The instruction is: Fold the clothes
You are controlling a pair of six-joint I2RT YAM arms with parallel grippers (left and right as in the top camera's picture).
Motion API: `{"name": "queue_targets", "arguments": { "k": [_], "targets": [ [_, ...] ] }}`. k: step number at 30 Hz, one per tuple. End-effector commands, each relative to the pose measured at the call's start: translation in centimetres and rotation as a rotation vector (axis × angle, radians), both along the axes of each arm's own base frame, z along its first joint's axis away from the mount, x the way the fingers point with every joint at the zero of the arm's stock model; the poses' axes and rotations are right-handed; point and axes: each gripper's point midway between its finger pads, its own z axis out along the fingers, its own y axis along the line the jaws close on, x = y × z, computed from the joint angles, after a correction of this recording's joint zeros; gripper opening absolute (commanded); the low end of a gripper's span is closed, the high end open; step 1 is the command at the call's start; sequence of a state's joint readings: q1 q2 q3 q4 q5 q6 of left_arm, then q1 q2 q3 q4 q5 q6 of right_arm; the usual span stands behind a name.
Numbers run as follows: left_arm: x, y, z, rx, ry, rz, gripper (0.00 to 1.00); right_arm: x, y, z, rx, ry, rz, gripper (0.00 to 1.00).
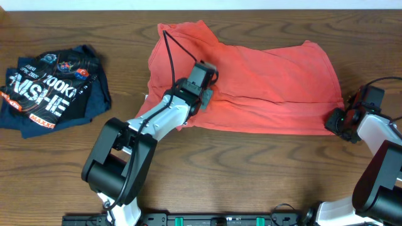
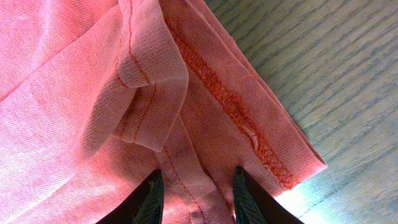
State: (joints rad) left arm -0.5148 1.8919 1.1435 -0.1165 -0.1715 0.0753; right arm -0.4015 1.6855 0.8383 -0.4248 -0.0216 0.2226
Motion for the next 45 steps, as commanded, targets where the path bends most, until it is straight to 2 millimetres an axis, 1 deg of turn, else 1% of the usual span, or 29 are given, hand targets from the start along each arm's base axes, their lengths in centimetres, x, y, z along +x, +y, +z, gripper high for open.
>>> {"name": "queue_targets", "arguments": {
  "k": [1, 6, 7, 8, 9, 10, 14, 16, 18, 21, 23, 26, 30, 33, 36, 40, 45],
  "targets": [
    [1.8, 0.2, 3.2, -0.001, -0.098, 0.021, 0.06, -1.2, 0.8, -1.4, 0.024, 0.047, 0.010, 0.35],
    [2.6, -0.2, 4.0, -0.027, -0.143, 0.023, 0.06, -1.2, 0.8, -1.4, 0.024, 0.047, 0.010, 0.35],
    [2.6, -0.3, 4.1, -0.029, -0.145, 0.023, 0.08, -1.2, 0.8, -1.4, 0.024, 0.047, 0.010, 0.36],
    [2.5, -0.2, 4.0, -0.026, -0.139, 0.023, 0.15, -1.2, 0.8, -1.4, 0.024, 0.047, 0.010, 0.36],
    [2.3, -0.1, 3.7, -0.023, -0.124, 0.027, 0.27, -1.2, 0.8, -1.4, 0.024, 0.047, 0.010, 0.36],
    [1.8, 0.1, 3.2, -0.012, -0.098, 0.028, 0.34, -1.2, 0.8, -1.4, 0.024, 0.047, 0.010, 0.35],
    [-0.1, 1.3, 1.7, 0.044, 0.000, 0.027, 0.54, -1.3, 0.8, -1.4, 0.024, 0.047, 0.010, 0.36],
    [-0.9, 1.8, 1.7, 0.064, 0.033, 0.028, 0.59, -1.3, 0.8, -1.4, 0.024, 0.047, 0.010, 0.36],
    [-1.5, 2.3, 2.4, 0.072, 0.043, 0.033, 0.61, -1.3, 0.8, -1.4, 0.024, 0.047, 0.010, 0.36],
    [-2.1, 2.9, 4.0, 0.038, 0.041, 0.083, 0.64, -1.2, 0.8, -1.4, 0.024, 0.046, 0.010, 0.35],
    [-2.6, 3.4, 4.1, 0.021, 0.062, 0.124, 0.64, -1.0, 0.7, -1.3, 0.021, 0.037, 0.010, 0.35],
    [-4.0, 4.1, 2.8, 0.012, 0.132, 0.192, 0.64, 0.1, 0.8, -0.7, 0.031, -0.004, 0.018, 0.36],
    [-6.0, 4.0, 0.0, 0.015, 0.231, 0.174, 0.64, 2.4, 0.3, 1.1, 0.031, -0.068, 0.027, 0.38],
    [-6.8, 4.5, -1.7, 0.042, 0.273, 0.177, 0.64, 3.9, -0.4, 2.6, 0.015, -0.107, 0.028, 0.39],
    [-7.2, 4.7, -2.5, 0.056, 0.292, 0.178, 0.64, 5.2, -0.9, 4.0, -0.001, -0.143, 0.029, 0.40],
    [-7.2, 5.0, -2.7, 0.058, 0.297, 0.185, 0.64, 5.6, -1.1, 4.3, -0.007, -0.153, 0.029, 0.40],
    [-7.1, 5.2, -2.7, 0.057, 0.298, 0.191, 0.64, 4.9, -0.9, 3.7, -0.003, -0.130, 0.027, 0.40]
  ]
}}
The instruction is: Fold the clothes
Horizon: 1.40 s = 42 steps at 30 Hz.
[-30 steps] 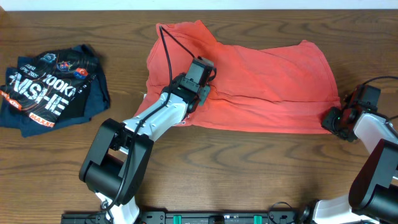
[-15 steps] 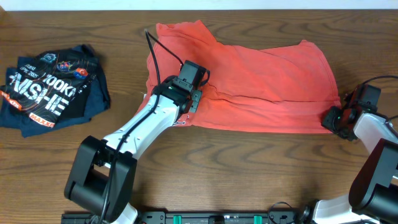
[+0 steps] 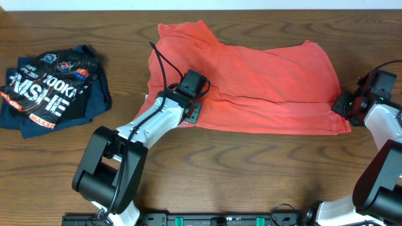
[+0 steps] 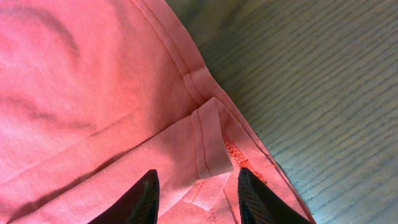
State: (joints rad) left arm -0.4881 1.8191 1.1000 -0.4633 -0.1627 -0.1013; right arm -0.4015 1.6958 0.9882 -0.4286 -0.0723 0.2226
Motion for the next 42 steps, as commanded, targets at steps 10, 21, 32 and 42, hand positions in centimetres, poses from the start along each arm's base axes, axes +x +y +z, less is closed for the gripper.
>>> {"name": "queue_targets", "arguments": {
  "k": [10, 21, 32, 42],
  "targets": [
    [-0.2, 0.3, -0.4, -0.002, 0.013, 0.015, 0.64, -1.4, -0.1, -1.5, -0.029, 0.052, -0.011, 0.41],
    [-0.2, 0.3, -0.4, -0.001, 0.014, 0.015, 0.64, -0.8, -0.4, -1.3, -0.041, 0.026, -0.012, 0.26],
    [-0.2, 0.3, -0.4, -0.001, 0.013, 0.015, 0.64, -0.8, -0.8, -2.4, -0.061, 0.025, -0.022, 0.20],
    [-0.2, 0.3, -0.4, -0.001, 0.013, 0.014, 0.64, 2.3, -1.0, -1.5, -0.047, -0.114, -0.026, 0.01]
  ]
}}
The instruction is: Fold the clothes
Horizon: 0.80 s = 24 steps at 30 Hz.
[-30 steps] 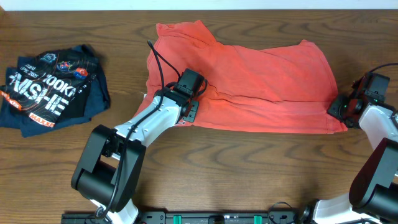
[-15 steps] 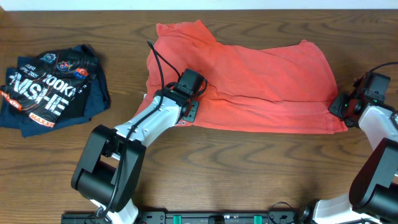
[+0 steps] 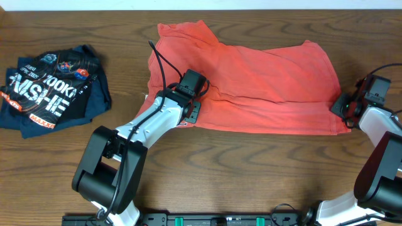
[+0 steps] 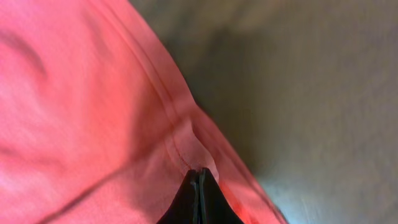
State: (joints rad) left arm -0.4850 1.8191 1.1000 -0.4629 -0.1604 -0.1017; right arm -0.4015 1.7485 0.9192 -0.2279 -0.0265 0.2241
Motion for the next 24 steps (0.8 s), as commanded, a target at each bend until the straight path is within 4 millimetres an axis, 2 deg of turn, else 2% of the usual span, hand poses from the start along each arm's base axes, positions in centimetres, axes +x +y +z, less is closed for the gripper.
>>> {"name": "queue_targets", "arguments": {
  "k": [1, 3, 6, 11, 18, 21, 24],
  "targets": [
    [-0.2, 0.2, -0.4, 0.001, 0.013, 0.012, 0.64, 1.4, 0.2, 0.7, 0.026, -0.072, -0.020, 0.01],
    [-0.2, 0.3, -0.4, 0.001, 0.014, 0.012, 0.64, 1.4, 0.2, 0.7, 0.036, -0.073, -0.039, 0.01],
    [-0.2, 0.2, -0.4, 0.001, 0.013, 0.012, 0.64, 0.9, 0.3, 0.4, 0.042, -0.051, -0.040, 0.07],
    [-0.2, 0.2, -0.4, 0.001, 0.013, 0.012, 0.64, 1.1, -0.2, 0.8, 0.042, -0.069, -0.057, 0.01],
    [-0.2, 0.2, -0.4, 0.001, 0.013, 0.012, 0.64, 4.0, -1.5, 3.3, 0.021, -0.232, -0.111, 0.01],
    [-0.2, 0.2, -0.4, 0.001, 0.013, 0.012, 0.64, 4.1, -1.5, 3.4, 0.027, -0.242, -0.120, 0.01],
    [-0.2, 0.2, -0.4, 0.001, 0.013, 0.012, 0.64, 2.6, -0.9, 2.0, 0.051, -0.159, -0.117, 0.24]
  ]
}}
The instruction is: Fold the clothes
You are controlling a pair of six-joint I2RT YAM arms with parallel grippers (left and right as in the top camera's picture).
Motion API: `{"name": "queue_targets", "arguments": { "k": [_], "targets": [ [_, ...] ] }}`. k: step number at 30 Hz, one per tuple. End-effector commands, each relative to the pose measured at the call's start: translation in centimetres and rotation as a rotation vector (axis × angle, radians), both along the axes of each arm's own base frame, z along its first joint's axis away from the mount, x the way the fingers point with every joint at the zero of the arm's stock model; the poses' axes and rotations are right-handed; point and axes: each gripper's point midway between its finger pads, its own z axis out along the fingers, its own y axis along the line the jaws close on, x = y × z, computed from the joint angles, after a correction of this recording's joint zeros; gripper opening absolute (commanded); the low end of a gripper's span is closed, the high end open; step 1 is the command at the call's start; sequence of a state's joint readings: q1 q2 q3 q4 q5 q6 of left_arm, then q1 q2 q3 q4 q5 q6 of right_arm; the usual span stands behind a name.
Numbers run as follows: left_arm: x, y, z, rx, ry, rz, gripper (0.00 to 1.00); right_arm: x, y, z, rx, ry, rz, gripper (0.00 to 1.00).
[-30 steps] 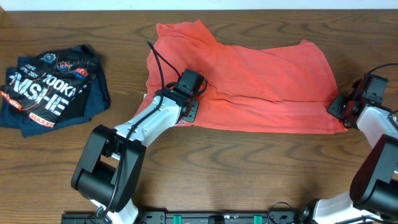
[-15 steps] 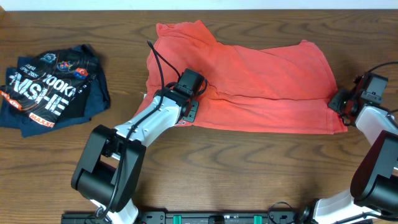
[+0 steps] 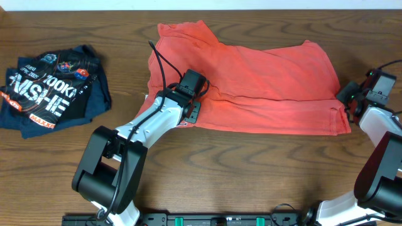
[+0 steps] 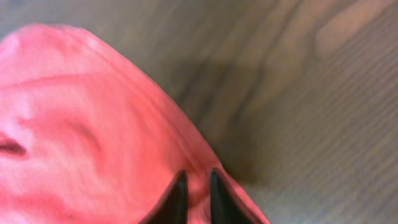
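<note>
A red shirt [image 3: 264, 81] lies spread across the middle of the table, rumpled at its left end. My right gripper [image 3: 347, 103] is at the shirt's right edge. In the right wrist view its fingers [image 4: 179, 190] stand almost together, and the right gripper [image 4: 196, 175] pinches a ridge of the red shirt [image 4: 93, 137] at its hem. My left gripper [image 3: 193, 103] rests on the shirt's lower left part, pointing down into the cloth. Its jaws are hidden by the wrist.
A dark blue printed shirt [image 3: 53, 91] lies bunched at the far left. Bare wooden table [image 3: 251, 169] runs along the front edge and to the right of the red shirt. The left arm's cable loops over the red cloth.
The right gripper has shifted slightly toward the far side along the shirt's right edge. Its fingers were pressed flat together; now a thin ridge of red cloth sits between them. The left arm is unmoved.
At first the right gripper was open over the folded hem at the shirt's lower right corner, and the left gripper sat further up the shirt. Then the left gripper was lower and the right one open further up the edge. It then shut and now pinches the hem.
</note>
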State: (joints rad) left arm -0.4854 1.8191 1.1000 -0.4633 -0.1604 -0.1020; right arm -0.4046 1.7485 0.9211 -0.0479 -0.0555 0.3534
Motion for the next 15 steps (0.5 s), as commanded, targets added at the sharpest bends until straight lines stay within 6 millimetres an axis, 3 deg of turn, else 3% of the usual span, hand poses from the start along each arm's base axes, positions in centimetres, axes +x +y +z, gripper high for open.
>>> {"name": "queue_targets", "arguments": {
  "k": [1, 6, 15],
  "targets": [
    [-0.2, 0.2, -0.4, 0.001, 0.012, 0.012, 0.64, -1.6, 0.3, -1.0, 0.029, 0.077, -0.017, 0.27],
    [-0.2, 0.3, -0.4, 0.001, 0.013, 0.012, 0.64, -3.7, -0.4, -2.1, -0.009, 0.176, -0.056, 0.31],
    [-0.2, 0.2, -0.4, 0.001, 0.012, 0.012, 0.64, -2.8, 0.0, -2.0, 0.007, 0.140, -0.033, 0.30]
  ]
}}
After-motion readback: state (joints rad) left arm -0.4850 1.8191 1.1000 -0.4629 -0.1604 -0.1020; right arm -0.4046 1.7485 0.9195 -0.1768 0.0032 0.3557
